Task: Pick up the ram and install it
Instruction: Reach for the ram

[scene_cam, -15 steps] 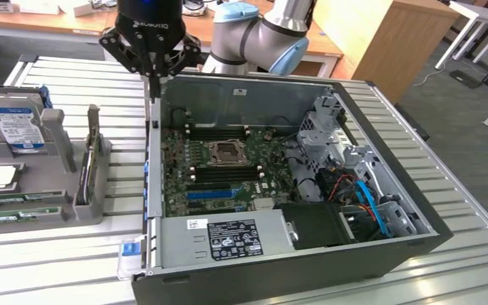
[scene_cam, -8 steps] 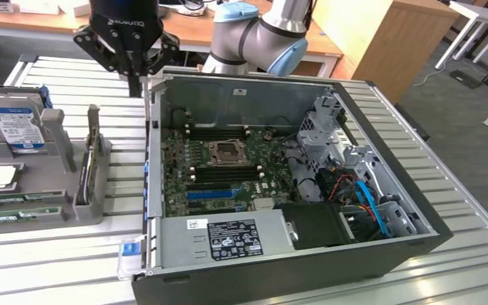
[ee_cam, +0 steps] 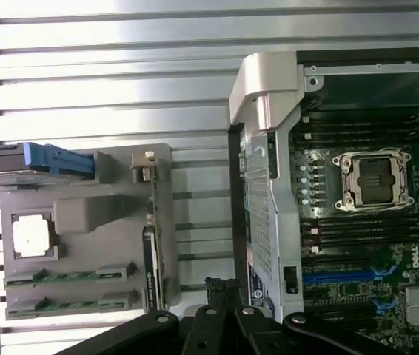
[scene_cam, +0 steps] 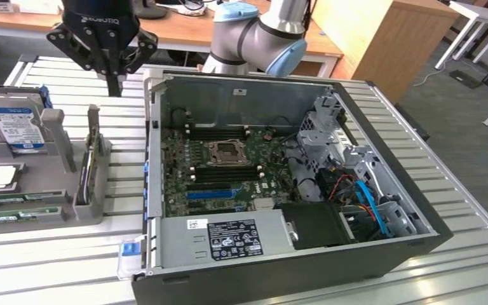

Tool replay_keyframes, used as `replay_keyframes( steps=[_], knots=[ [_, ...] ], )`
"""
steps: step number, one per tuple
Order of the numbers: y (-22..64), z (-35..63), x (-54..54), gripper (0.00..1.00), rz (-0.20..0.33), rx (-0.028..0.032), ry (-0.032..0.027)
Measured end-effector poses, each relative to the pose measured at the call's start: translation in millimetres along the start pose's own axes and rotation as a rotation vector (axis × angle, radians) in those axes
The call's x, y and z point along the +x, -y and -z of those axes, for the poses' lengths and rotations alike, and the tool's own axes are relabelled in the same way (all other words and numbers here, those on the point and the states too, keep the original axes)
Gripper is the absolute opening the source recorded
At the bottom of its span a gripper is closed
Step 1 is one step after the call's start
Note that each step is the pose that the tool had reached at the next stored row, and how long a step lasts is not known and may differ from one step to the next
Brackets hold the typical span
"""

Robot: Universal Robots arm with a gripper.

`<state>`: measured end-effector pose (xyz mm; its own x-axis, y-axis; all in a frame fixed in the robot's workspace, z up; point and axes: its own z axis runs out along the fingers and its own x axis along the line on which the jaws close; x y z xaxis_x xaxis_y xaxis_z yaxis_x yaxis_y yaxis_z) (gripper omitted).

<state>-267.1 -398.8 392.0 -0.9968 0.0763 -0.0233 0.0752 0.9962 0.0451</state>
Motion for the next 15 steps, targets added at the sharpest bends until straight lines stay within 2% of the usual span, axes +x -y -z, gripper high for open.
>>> replay_keyframes(
  steps=[15],
  knots=[
    [3.7, 0.7, 49.2, 0.11, -0.002, 0.0001, 0.0000]
  ],
)
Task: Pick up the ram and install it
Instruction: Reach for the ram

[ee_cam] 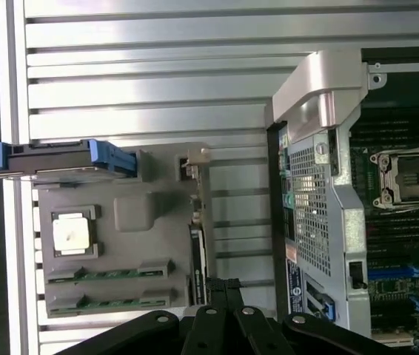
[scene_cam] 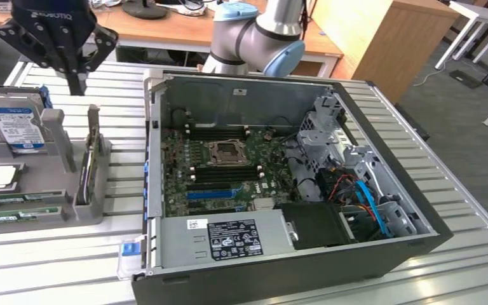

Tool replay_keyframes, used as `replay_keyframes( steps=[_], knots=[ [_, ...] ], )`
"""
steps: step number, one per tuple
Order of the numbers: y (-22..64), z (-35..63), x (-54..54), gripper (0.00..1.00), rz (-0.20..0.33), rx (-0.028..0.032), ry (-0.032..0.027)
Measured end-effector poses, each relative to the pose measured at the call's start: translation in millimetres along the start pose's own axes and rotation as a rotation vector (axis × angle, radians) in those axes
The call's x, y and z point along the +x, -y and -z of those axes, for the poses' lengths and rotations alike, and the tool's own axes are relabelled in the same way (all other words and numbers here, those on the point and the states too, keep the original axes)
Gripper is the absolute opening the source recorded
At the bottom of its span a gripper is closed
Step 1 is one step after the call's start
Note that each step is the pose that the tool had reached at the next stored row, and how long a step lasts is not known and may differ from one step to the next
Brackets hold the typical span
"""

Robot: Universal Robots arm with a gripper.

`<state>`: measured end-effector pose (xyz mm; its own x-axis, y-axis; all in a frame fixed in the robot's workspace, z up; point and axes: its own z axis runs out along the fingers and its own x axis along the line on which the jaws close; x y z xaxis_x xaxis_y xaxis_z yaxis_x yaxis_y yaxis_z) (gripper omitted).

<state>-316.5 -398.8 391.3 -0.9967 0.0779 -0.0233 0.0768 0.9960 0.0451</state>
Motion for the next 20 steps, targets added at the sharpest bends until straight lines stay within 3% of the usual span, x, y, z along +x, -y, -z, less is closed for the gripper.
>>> replay_keyframes(
  steps=[20],
  knots=[
    [5.1, 0.4, 65.2, 0.11, -0.003, 0.0001, 0.0001]
  ],
)
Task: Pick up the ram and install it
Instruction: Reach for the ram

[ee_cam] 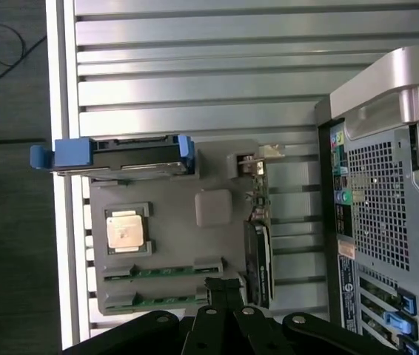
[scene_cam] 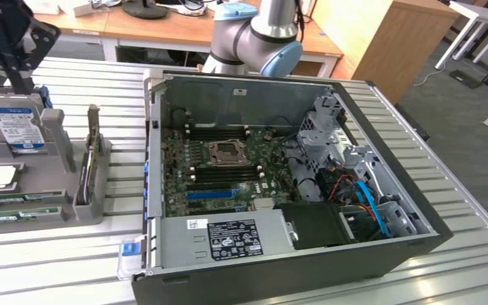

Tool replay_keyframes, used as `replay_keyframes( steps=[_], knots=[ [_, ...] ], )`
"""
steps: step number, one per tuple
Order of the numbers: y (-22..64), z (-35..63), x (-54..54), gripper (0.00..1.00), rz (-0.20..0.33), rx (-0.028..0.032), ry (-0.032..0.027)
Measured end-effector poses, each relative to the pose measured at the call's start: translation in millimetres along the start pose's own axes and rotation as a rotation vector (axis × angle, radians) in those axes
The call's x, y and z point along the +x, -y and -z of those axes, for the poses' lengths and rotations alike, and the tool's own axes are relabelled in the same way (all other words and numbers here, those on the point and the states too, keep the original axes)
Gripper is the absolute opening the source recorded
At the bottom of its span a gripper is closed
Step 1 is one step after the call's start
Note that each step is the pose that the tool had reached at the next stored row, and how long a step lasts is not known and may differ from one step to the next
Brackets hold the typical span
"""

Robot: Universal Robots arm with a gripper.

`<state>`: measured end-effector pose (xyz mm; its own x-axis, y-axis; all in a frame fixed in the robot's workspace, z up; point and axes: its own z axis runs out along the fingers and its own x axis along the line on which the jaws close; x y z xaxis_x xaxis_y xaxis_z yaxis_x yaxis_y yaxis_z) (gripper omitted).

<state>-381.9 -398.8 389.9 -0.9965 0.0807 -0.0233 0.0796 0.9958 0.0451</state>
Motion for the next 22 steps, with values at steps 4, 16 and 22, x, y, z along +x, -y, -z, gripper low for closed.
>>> replay_keyframes(
  steps=[4, 16, 22],
  knots=[
    [1.0, 0.1, 12.2, 0.11, -0.001, 0.0000, 0.0001],
    [4.6, 0.3, 21.7, 0.11, -0.001, 0.0000, 0.0001],
    [17.6, 0.9, 21.7, 0.11, -0.001, 0.0000, 0.0001]
  ],
)
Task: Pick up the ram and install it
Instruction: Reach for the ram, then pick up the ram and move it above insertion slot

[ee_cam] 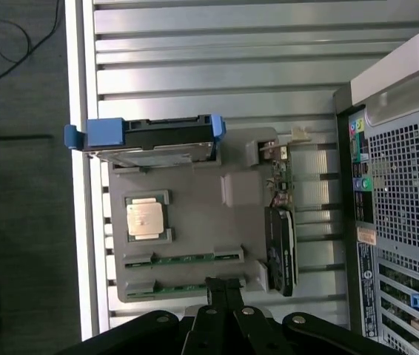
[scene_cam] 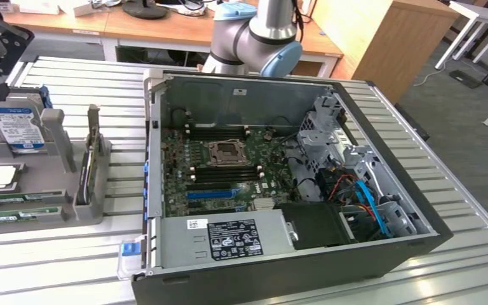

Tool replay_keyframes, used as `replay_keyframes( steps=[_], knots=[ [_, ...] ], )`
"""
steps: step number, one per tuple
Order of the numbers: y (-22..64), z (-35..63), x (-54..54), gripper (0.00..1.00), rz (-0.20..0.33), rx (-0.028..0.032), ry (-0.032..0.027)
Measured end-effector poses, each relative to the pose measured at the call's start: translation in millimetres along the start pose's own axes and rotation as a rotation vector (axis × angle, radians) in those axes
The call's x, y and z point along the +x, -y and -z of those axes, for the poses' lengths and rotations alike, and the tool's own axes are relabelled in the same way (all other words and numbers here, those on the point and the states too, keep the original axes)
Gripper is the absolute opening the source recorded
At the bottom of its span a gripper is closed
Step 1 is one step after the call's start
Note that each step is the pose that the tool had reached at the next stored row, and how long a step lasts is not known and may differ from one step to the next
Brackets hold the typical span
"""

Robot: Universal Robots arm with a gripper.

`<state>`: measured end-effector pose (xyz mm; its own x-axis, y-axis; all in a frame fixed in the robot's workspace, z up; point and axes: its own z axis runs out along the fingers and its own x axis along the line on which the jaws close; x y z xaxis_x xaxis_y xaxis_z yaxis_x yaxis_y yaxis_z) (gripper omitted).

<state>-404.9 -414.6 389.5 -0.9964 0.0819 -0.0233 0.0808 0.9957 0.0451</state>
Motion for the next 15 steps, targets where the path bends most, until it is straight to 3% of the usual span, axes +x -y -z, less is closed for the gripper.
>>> replay_keyframes(
  steps=[6, 15],
  knots=[
    [8.7, 0.4, -0.1, 0.11, 0.000, 0.0000, -0.0001],
    [8.8, 0.4, -0.1, 0.11, 0.000, 0.0000, -0.0001]
  ],
)
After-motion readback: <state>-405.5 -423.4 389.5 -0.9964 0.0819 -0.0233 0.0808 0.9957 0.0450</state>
